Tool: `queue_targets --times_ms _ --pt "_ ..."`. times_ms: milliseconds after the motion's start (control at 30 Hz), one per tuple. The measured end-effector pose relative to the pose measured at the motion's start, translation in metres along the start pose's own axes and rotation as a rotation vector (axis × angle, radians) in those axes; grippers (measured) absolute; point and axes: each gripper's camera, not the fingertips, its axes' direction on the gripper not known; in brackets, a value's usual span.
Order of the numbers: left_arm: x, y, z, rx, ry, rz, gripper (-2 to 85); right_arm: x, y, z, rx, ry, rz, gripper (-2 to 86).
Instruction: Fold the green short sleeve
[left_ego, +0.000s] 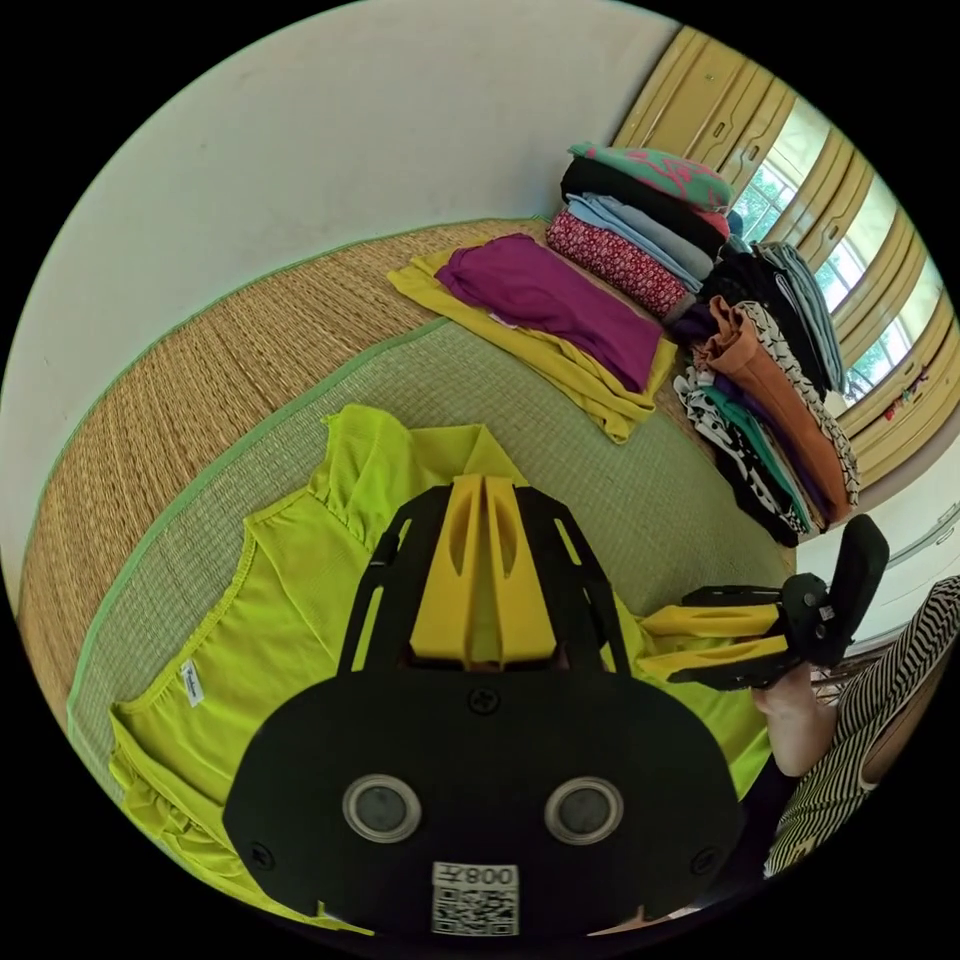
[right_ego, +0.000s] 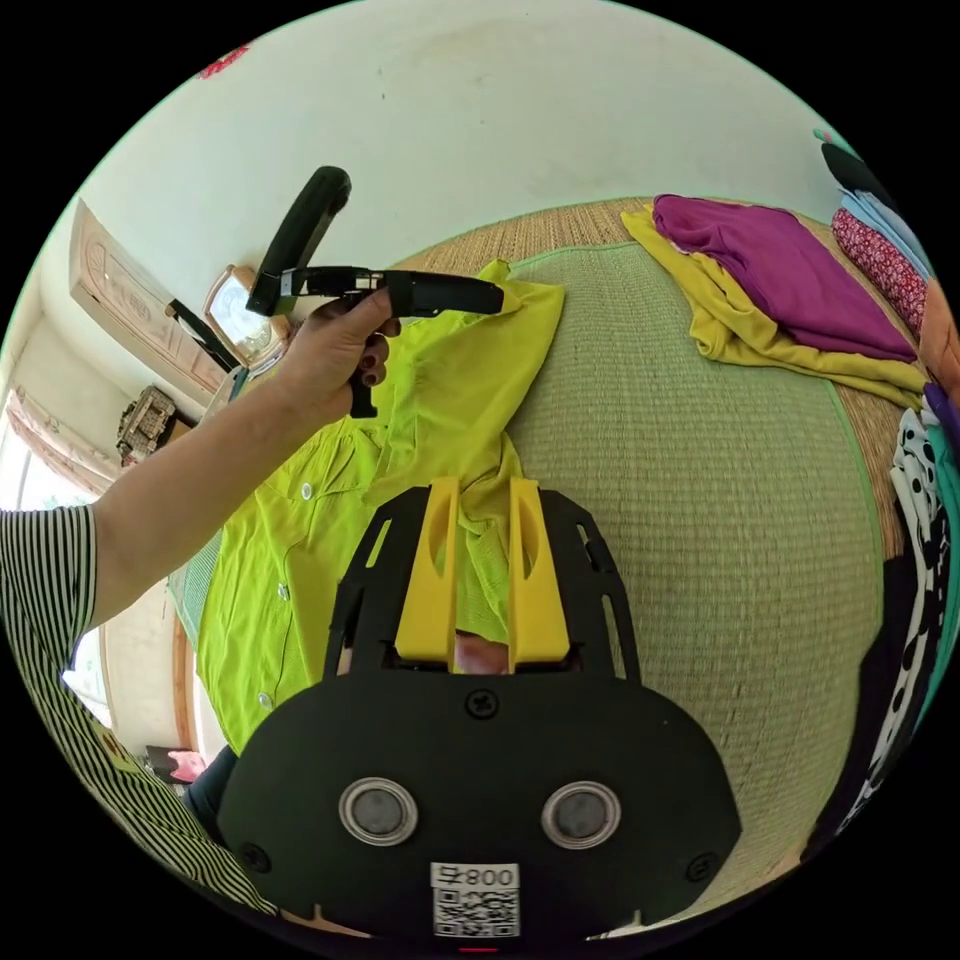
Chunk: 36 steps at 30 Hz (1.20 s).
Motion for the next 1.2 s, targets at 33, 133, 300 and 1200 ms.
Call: queue_targets --times_ms 33,133,300,1200 --pt "0.003 -0.001 -0.003 0.013 0.002 0.004 0.6 -0.001 -0.001 0.0 0.0 0.008 -0.006 6.8" --pt "0.009 -0.003 -0.007 0.029 0.007 0.011 0.4 0.004 -0.003 -0.001 0.008 0.019 0.02 3.7" --pt "0.016 -0.005 -0.009 0.035 0.005 0.028 0.5 0.022 -0.001 -0.021 0.103 -0.011 0.103 1.9" --pt "0.036 0.107 -0.09 0.087 0.171 -0.005 0.2 0.024 -0.015 0.041 0.02 -0.086 0.111 0.2"
